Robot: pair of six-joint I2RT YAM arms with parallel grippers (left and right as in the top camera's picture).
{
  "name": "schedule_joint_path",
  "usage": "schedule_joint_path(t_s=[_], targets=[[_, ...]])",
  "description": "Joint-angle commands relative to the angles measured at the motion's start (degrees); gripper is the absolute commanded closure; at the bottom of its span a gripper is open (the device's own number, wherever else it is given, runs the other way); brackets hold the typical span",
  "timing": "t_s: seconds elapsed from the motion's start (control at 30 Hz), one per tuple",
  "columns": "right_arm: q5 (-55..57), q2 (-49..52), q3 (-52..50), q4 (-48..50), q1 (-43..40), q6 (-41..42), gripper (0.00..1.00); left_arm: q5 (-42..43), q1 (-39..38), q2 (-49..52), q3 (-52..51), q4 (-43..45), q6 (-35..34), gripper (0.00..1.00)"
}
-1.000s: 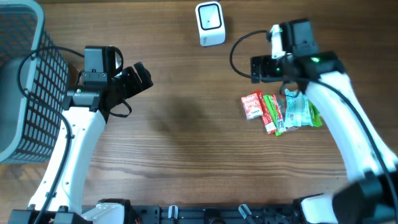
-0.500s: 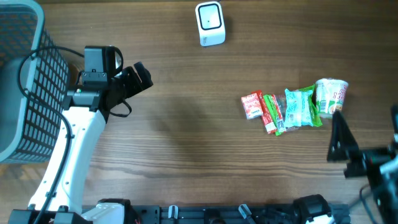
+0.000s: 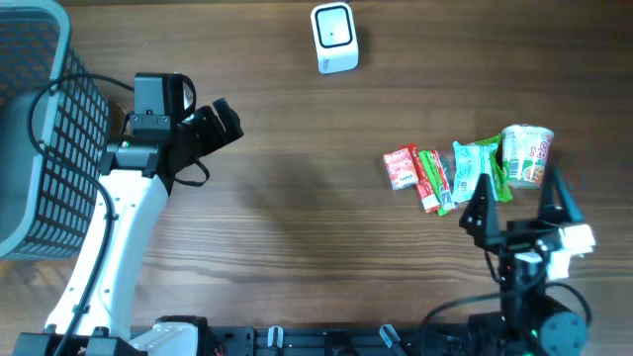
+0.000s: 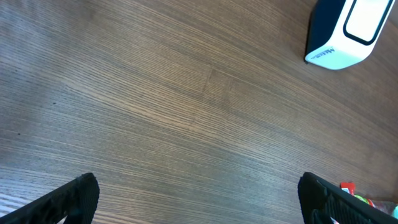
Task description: Scan the item barcode
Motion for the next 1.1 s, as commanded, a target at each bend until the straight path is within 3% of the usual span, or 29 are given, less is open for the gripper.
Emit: schedule_joint_path(t_s=[0.0, 0.03, 0.2, 0.73, 0.83, 1.07], targets=[[-1.11, -0.98, -5.97, 0.98, -0.52, 6.14, 0.00, -0.55, 0.22, -0.35, 0.02, 0.07, 0.09, 0.00], [-1.11, -0.98, -7.74, 0.98, -0.52, 6.54, 0.00, -0.55, 0.22, -0.35, 0.02, 0.07, 0.07, 0.00], [-1.57, -0.94, -7.82, -17.49, -0.50, 7.63, 0.00, -0.55, 0.22, -0.35, 0.02, 0.07, 0.07, 0.00], [-1.55, -0.42, -7.82, -17.44, -0.50, 7.80, 0.00, -0.55, 0.13, -1.01, 0.02, 0.07, 0.09, 0.00], [-1.53, -0.42, -7.82, -17.46, -0.50, 7.80, 0.00, -0.55, -0.22, -6.88, -0.04, 0.04, 0.07, 0.00], [-1.55, -0.42, -7.82, -17.46, -0.50, 7.80, 0.00, -2.19, -0.15, -40.33, -0.02, 0.09, 0.09, 0.00]])
